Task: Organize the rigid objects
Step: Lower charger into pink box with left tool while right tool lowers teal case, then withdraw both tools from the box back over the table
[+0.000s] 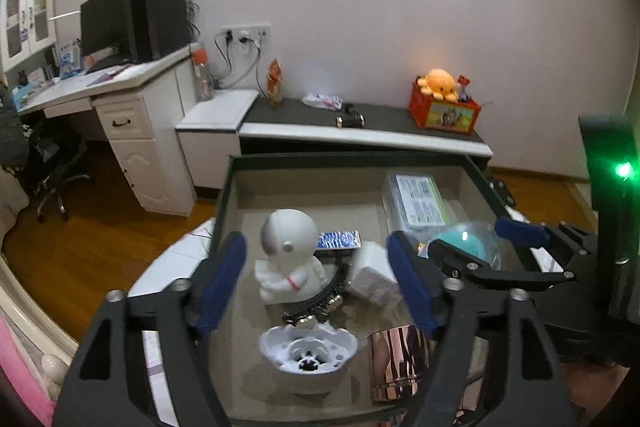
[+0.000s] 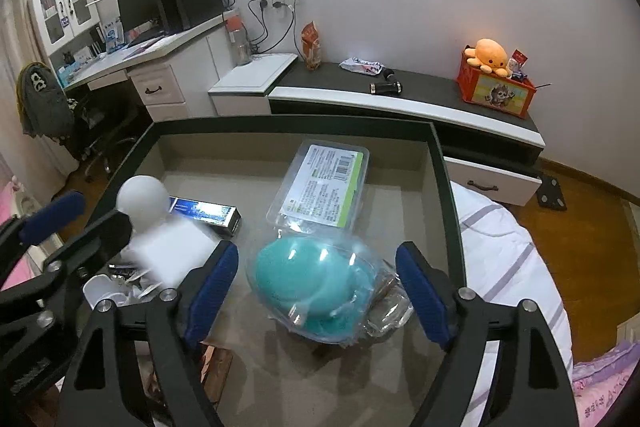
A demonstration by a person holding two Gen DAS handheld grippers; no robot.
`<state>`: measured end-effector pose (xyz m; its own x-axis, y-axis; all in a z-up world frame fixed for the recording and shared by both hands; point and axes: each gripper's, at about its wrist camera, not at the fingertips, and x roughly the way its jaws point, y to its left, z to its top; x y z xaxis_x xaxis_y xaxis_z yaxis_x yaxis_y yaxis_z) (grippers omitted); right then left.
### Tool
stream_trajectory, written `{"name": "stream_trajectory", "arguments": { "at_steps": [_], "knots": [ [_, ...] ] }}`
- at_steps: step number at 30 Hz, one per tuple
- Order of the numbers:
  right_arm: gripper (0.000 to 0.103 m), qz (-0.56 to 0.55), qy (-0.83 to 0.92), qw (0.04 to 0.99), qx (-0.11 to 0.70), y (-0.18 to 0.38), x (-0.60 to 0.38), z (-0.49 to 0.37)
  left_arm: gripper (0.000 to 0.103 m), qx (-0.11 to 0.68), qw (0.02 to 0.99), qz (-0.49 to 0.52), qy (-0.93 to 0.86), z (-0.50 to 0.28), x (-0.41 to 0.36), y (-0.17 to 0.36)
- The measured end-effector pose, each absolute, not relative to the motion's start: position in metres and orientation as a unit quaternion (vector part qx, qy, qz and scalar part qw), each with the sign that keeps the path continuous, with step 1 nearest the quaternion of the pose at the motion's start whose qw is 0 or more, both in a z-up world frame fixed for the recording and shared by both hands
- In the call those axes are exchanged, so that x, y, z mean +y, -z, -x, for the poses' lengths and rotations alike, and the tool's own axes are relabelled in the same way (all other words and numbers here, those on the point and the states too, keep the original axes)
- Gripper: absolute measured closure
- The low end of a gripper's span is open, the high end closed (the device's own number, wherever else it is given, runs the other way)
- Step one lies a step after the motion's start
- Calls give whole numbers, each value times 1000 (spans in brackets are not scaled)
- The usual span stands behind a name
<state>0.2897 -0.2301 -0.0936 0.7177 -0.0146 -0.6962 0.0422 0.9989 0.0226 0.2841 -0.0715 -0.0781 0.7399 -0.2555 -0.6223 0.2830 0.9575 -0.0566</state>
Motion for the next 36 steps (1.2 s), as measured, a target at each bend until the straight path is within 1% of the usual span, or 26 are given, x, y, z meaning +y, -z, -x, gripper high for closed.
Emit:
{"name": "stream_trajectory", "arguments": {
  "at_steps": [2, 3, 4, 5, 14, 26, 31, 36],
  "knots": [
    [17, -20, 19, 929, 369, 88, -230, -284, 9, 315, 939, -15, 137, -273, -65, 68],
    [14, -22, 21, 930, 367, 85, -230, -280, 7, 308, 942, -12, 135, -268, -62, 64],
    [6, -22, 22, 931, 364, 82, -229, -276, 3, 301, 944, -9, 133, -261, -58, 59],
    [0, -20, 20, 934, 357, 78, -228, -270, 2, 296, 946, -7, 131, -255, -54, 56],
    [0, -20, 18, 948, 317, 44, -212, -208, 0, 273, 955, 13, 113, -191, -20, 29],
    [0, -27, 15, 969, 245, 0, -188, -93, 0, 263, 959, 19, 102, -112, 1, 10],
    [0, -24, 21, 975, 218, -12, -190, -48, 0, 252, 962, 24, 104, -74, 8, 2],
    [0, -38, 31, 978, 202, -12, -201, -3, 0, 244, 963, 25, 109, -40, 11, -2]
  ]
}}
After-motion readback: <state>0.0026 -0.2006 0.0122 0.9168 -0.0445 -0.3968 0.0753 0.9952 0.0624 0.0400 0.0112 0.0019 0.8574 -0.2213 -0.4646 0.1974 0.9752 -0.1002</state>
